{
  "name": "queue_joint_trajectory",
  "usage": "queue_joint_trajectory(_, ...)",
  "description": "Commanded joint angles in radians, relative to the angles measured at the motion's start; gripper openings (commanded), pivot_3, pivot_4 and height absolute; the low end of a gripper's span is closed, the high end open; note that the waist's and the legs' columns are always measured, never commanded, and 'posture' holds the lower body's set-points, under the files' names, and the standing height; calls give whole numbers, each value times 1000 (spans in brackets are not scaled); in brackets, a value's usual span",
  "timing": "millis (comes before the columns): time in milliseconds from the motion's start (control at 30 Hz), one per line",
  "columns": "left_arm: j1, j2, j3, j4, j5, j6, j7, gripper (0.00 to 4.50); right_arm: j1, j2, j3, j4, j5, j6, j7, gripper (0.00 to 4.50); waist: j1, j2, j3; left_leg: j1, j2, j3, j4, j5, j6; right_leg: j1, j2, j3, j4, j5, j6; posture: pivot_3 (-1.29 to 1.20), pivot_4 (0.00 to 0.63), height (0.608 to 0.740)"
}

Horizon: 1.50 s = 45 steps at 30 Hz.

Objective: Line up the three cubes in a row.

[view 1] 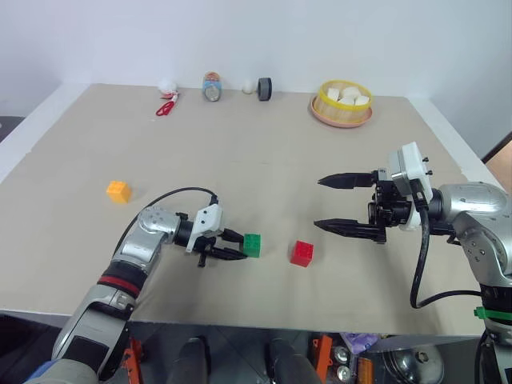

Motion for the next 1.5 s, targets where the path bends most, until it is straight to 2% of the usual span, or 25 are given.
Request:
queue_joint_trajectory(33, -8, 6, 3, -44, -17, 15, -20, 1222, -19, 0, -3, -7, -1, -14, -1, 4500, -1, 0, 0, 0, 0, 0, -1, 0, 0, 0, 0, 0, 0, -1, 0, 0, 150, 740)
queue_joint_trajectory(500, -15, -11, -16, -28, 18, 6, -12, 1222, -27, 8, 5, 0, -7, -22, -7, 4500, -1, 0, 0, -1, 0, -1, -1, -2, 0, 1, 1, 0, 0, -4, 1, 0, 150, 740)
queue_joint_trajectory(967, 18, 14, -21, -68, 5, 11, -42, 1222, -35, 10, 11, 10, -15, -28, -2, 4500, -1, 0, 0, -1, 0, -2, -1, -2, -1, 1, 1, 0, 0, -4, 1, 0, 150, 740)
queue_joint_trajectory(1233, 20, 9, -25, -26, 50, -40, 24, 1222, -49, 11, 18, 24, -19, -31, 2, 4500, -1, 0, 0, -1, 0, -1, -1, -2, 0, 1, 1, 0, 0, -4, 1, 0, 150, 740)
queue_joint_trajectory(1267, 14, 5, -23, -12, 58, -47, 41, 2242, -50, 12, 20, 25, -20, -32, 2, 4500, -1, 0, 0, 0, 0, -1, 0, -2, 0, 1, 1, 0, 0, -4, 1, 0, 150, 740)
queue_joint_trajectory(1500, 10, -5, -23, 8, 68, -95, 96, 4454, -59, 16, 21, 31, -21, -31, 4, 4500, -1, 0, 0, 0, 0, -1, 1, -2, 0, 2, 1, 0, 0, -2, 1, 0, 150, 740)
